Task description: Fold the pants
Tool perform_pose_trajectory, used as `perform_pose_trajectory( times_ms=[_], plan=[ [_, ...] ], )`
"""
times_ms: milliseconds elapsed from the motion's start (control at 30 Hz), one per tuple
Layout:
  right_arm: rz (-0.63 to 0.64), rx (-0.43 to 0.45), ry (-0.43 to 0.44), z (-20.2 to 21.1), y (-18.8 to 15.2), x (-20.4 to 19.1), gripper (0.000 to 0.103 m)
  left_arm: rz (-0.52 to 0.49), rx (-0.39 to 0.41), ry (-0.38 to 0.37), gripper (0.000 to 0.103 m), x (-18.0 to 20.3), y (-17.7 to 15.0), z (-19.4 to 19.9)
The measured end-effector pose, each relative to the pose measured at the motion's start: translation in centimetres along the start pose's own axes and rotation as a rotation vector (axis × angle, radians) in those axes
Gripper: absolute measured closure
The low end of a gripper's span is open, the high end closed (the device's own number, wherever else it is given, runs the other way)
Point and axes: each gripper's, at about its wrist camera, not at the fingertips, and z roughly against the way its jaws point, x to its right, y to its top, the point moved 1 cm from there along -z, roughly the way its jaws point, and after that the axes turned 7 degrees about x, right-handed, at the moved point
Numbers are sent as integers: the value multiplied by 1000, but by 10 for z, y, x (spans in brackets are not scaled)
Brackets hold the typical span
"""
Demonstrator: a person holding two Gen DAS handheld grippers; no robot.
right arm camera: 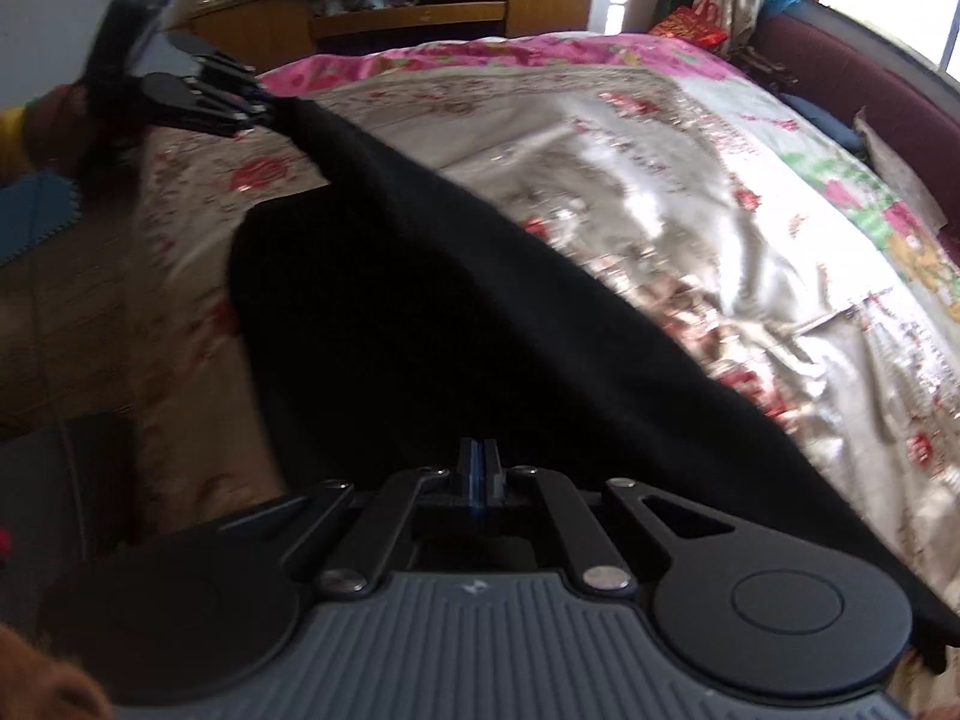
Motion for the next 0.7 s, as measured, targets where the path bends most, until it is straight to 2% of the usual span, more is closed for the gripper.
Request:
perform_pose_trajectory(
  times_ms=[67,133,200,233,267,333,400,533,600,700],
  plan=[
    [54,-14,14,-7,-19,-38,103,-3,-25,4,75,10,-29,-1],
    [178,-10,-54,-17,-30,-64,102,-11,-23,39,75,24,-55,-3],
    [326,14,-172,-31,-37,-76,95,32,-28,52,75,31,-70,-7],
    [374,5,-218,-39,-37,-74,83,38,-21,54,75,34,-74,-6],
    [417,7,-270,-47,-37,-67,75,37,-9,58,75,36,-75,-4],
    [473,5,-364,-62,-37,-49,71,77,20,63,75,33,-72,2],
    [477,-35,-454,-79,-39,-23,69,123,58,54,75,27,-66,10],
    [483,-84,-558,-107,-49,24,69,143,92,41,75,19,-53,18],
    [480,-108,-589,-119,-52,42,69,135,97,39,75,18,-48,17],
    [485,-134,-562,-138,-54,58,70,152,109,29,75,14,-43,16]
  ],
)
